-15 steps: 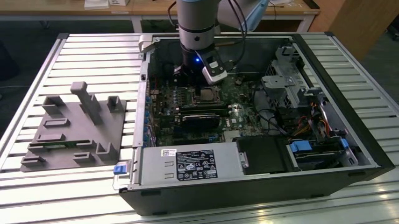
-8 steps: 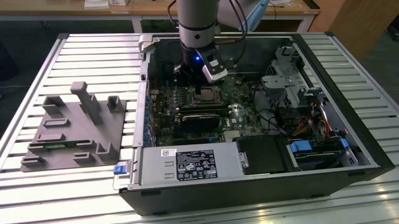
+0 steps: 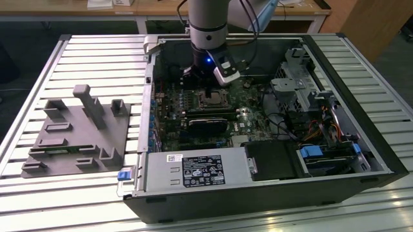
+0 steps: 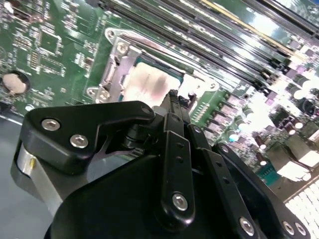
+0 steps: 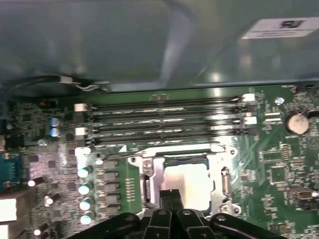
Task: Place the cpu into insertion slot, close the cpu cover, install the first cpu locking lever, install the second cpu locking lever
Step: 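Close the cpu cover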
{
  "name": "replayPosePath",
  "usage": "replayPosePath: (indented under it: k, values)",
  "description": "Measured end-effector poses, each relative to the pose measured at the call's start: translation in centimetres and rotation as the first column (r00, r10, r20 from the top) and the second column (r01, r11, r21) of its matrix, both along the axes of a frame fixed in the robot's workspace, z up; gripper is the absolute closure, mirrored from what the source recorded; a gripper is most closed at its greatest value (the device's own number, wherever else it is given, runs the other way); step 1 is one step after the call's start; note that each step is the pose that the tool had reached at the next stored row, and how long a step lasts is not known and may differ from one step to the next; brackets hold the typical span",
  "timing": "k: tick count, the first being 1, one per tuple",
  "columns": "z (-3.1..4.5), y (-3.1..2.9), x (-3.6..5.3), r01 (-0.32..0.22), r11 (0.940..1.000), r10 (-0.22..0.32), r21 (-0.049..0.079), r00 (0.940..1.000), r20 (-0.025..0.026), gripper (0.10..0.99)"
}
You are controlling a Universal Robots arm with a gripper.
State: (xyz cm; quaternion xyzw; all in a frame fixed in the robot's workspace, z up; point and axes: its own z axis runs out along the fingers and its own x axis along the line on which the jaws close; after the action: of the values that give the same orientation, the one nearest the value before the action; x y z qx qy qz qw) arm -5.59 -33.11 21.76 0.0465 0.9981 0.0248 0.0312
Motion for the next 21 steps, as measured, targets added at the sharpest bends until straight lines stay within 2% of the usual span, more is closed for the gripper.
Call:
replayPosePath:
  k: [7,14,21]
  values:
    - [0.0,-0.01,1.4,0.0,1.0,0.0,0.0,1.0,0.0,0.98]
    - [0.18,0.0,1.47,0.0,1.0,0.0,0.0,1.0,0.0,0.98]
    - [1.18,0.0,1.47,0.0,1.0,0.0,0.0,1.0,0.0001,0.98]
